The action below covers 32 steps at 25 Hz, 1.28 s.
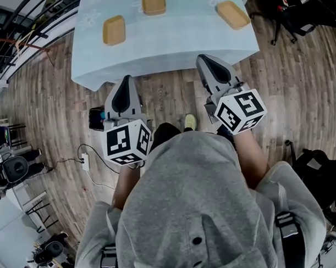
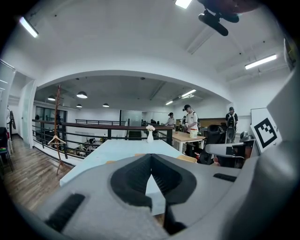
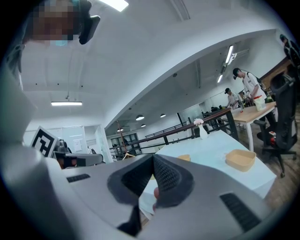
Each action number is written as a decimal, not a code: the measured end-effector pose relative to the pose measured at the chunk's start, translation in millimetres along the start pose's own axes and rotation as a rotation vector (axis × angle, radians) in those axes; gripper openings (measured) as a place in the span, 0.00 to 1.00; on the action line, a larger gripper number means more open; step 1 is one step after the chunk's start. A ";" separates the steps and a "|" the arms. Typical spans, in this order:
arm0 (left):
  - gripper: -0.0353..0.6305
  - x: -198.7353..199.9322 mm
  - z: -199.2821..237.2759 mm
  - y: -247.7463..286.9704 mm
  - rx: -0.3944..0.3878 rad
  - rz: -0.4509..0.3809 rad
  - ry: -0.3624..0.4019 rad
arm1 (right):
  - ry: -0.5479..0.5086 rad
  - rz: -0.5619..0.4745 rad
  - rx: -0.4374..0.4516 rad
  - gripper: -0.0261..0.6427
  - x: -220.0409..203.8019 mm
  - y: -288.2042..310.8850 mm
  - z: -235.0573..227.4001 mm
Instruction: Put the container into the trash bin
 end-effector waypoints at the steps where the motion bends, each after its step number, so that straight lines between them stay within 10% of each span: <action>1: 0.08 1.0 -0.7 0.3 0.001 -0.003 0.005 | 0.001 -0.003 0.002 0.08 1.1 -0.1 -1.1; 32: 0.08 -1.9 85.2 98.1 0.007 0.042 0.052 | -0.044 0.058 0.043 0.08 10.8 120.2 -19.8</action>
Point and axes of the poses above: the fingertips, and each gripper's own axes: y forward along the fingers, z to its left, x out of its top, the point moved 3 cm from there along -y, backward along the fingers, and after that the axes turned 1 degree about -x, right-handed, at the moved point
